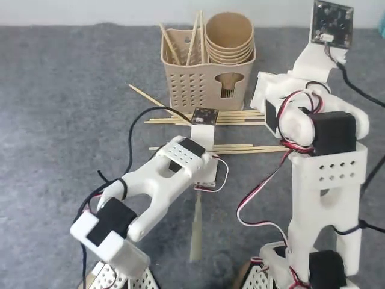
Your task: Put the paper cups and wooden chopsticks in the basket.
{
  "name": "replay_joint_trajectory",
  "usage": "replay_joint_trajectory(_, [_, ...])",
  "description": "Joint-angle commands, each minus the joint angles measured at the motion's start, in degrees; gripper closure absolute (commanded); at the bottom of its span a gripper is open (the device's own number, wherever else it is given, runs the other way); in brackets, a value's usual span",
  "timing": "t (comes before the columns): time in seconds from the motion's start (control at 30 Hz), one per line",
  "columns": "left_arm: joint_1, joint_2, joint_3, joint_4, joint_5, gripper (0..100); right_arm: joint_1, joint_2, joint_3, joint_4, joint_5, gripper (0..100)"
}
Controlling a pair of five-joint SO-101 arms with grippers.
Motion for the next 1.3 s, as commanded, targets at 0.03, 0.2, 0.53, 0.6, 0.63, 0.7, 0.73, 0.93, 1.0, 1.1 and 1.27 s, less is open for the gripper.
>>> replay_joint_trajectory(0.03, [0.3, 0.0, -0.4, 0.4, -2.0, 99, 0.7, -2.6, -3.0, 1.2, -0.5, 85.4])
replay_joint_trajectory(0.2, [0.4, -1.0, -0.5, 2.9, -2.2, 99, 0.7, -2.6, -3.0, 2.7, -0.5, 85.4])
replay_joint_trajectory(0.53, [1.6, -26.3, 6.7, 6.7, -12.8, 99, 0.3, -2.6, -3.0, 7.3, -0.5, 85.4])
replay_joint_trajectory(0.6, [2.1, -33.0, 8.4, 7.6, -18.5, 99, 0.3, -2.6, -3.0, 7.9, -0.5, 85.4])
replay_joint_trajectory(0.63, [2.4, -36.4, 9.2, 7.9, -20.1, 99, 0.3, -2.6, -2.6, 8.1, -0.5, 85.4])
replay_joint_trajectory(0.7, [2.8, -43.2, 10.1, 9.1, -20.9, 99, 0.3, -2.6, -1.3, 8.2, -0.5, 85.4])
replay_joint_trajectory(0.73, [2.9, -46.5, 10.2, 9.6, -21.0, 99, 0.3, -2.6, -0.3, 8.2, -0.4, 85.4])
replay_joint_trajectory(0.93, [-1.8, -62.0, 6.6, 8.1, -21.1, 99, 0.7, -2.7, 10.0, 7.9, -0.4, 85.4])
replay_joint_trajectory(1.0, [-6.7, -63.1, 4.4, 5.0, -21.1, 99, 0.7, -2.7, 14.2, 6.6, -0.4, 85.4])
replay_joint_trajectory(1.1, [-14.2, -61.2, 1.1, -0.4, -20.8, 99, 0.7, -2.7, 21.4, 2.9, -0.4, 85.5])
replay_joint_trajectory(1.27, [-20.7, -54.2, -4.7, -3.4, -20.8, 99, 0.7, -5.4, 34.0, -6.7, -0.4, 85.5])
